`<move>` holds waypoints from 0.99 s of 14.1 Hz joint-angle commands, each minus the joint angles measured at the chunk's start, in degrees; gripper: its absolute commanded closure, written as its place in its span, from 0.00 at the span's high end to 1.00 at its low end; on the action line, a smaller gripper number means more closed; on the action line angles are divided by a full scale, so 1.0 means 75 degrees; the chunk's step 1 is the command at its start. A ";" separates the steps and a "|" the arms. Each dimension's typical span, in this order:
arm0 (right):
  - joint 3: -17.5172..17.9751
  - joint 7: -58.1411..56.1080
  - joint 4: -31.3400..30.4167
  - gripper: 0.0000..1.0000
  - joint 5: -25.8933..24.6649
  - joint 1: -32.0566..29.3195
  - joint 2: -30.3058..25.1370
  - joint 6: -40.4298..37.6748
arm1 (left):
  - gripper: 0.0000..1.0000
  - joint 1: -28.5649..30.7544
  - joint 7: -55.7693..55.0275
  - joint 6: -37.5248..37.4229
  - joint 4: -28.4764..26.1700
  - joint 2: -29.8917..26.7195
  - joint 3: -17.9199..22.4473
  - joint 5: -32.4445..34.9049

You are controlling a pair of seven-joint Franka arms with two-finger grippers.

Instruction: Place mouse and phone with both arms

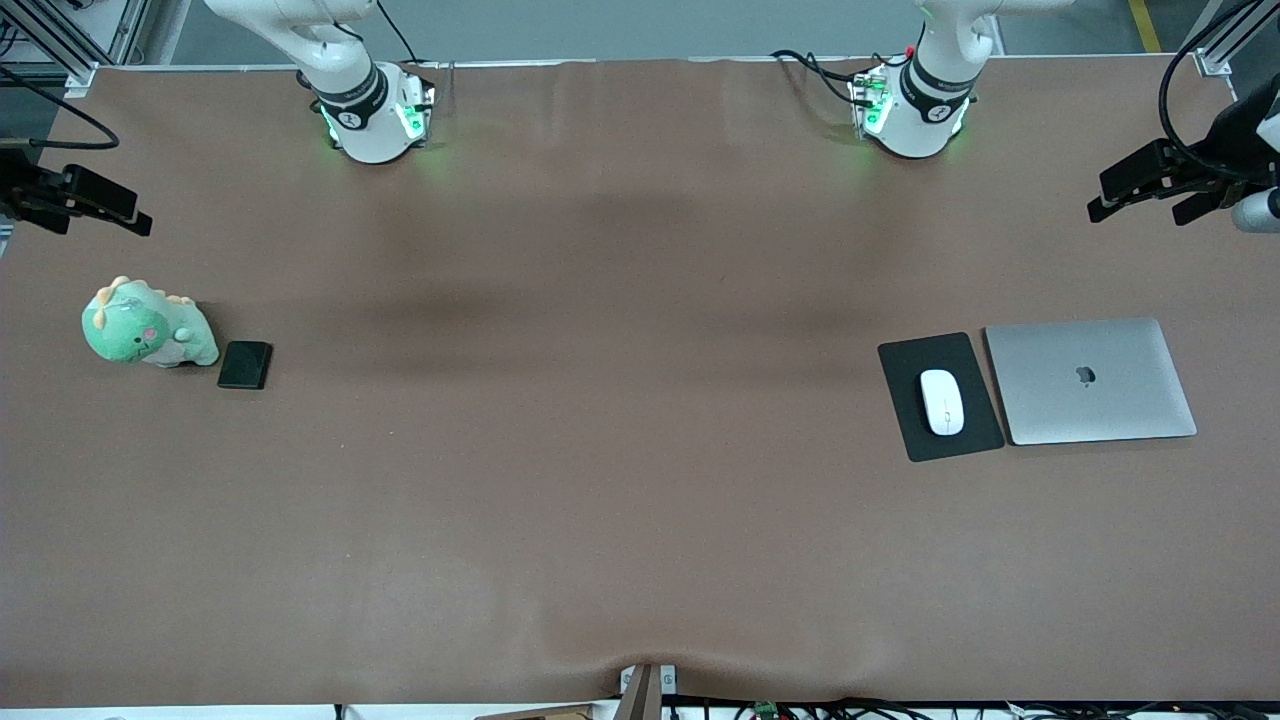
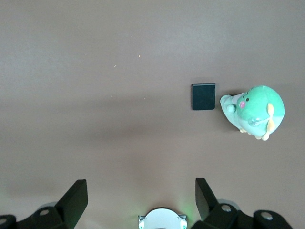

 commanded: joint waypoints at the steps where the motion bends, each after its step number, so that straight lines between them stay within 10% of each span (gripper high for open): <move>1: -0.0090 0.0256 -0.0150 1.00 0.0058 0.0139 -0.0177 -0.0021 | 1.00 -0.0215 -0.0579 0.0322 0.0145 0.0228 -0.0185 0.0231; 14: -0.0067 -0.0095 0.0002 1.00 -0.0341 0.0456 -0.0107 0.0249 | 1.00 -0.0356 -0.1751 0.0547 -0.0136 -0.0005 -0.0771 0.1264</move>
